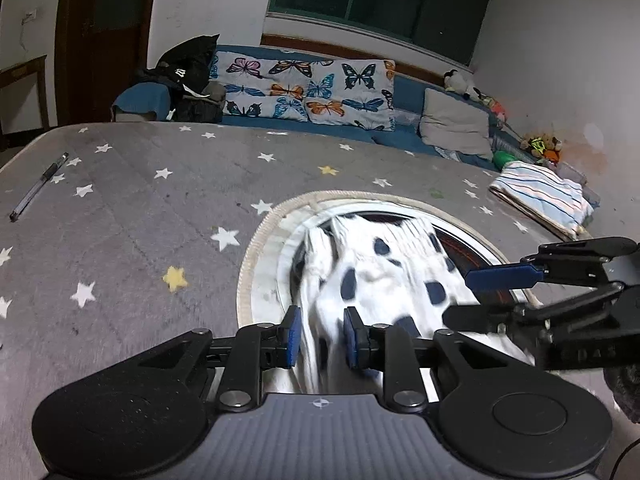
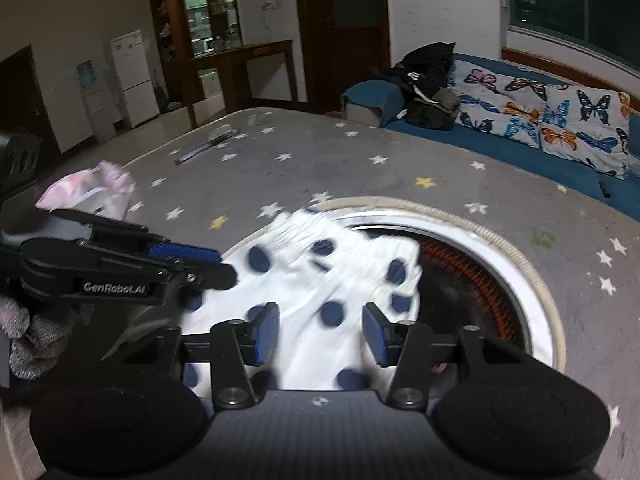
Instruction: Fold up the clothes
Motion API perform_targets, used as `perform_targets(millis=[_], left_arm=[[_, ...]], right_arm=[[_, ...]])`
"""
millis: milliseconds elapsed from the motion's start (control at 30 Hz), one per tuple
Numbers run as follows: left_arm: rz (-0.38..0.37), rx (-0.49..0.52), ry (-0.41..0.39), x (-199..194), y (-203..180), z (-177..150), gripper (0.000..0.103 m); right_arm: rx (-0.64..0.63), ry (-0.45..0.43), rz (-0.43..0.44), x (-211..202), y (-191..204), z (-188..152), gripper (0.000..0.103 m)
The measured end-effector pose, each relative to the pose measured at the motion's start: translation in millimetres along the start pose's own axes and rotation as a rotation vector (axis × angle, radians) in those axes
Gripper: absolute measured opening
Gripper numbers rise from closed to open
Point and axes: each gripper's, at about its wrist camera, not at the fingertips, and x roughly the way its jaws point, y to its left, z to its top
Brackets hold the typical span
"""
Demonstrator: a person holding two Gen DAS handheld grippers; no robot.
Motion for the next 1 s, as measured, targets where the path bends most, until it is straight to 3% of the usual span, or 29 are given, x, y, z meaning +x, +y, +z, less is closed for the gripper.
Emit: perform_targets(millis=[67,167,433,567,1000], left_arm=[[0.005,0.006,-0.004,-7,-3,-5,0.044],[0.004,0.012,-0.009,-17,-6,-11,0.049],[0.016,0.015,0.004,-31,-13,-28,0.061],[0.024,0.012,0.009,-36,-17,-36,0.068],[0.048,-0.005,-0.009,-59,-21,-54,0.085]], right_arm=[[-0.016,0.004,0.008,-5,10,-7,0.057],[-0.022,0.002,0.016,-14,22,-17,0.070],[-0.014,-0.024,0.016,-35,40,-43,0.085],[-0.011,-0.046,-0.006,-43,46,-53,0.100],[-0.068,-0.105,-0.047,-70,66,-77,0.103]])
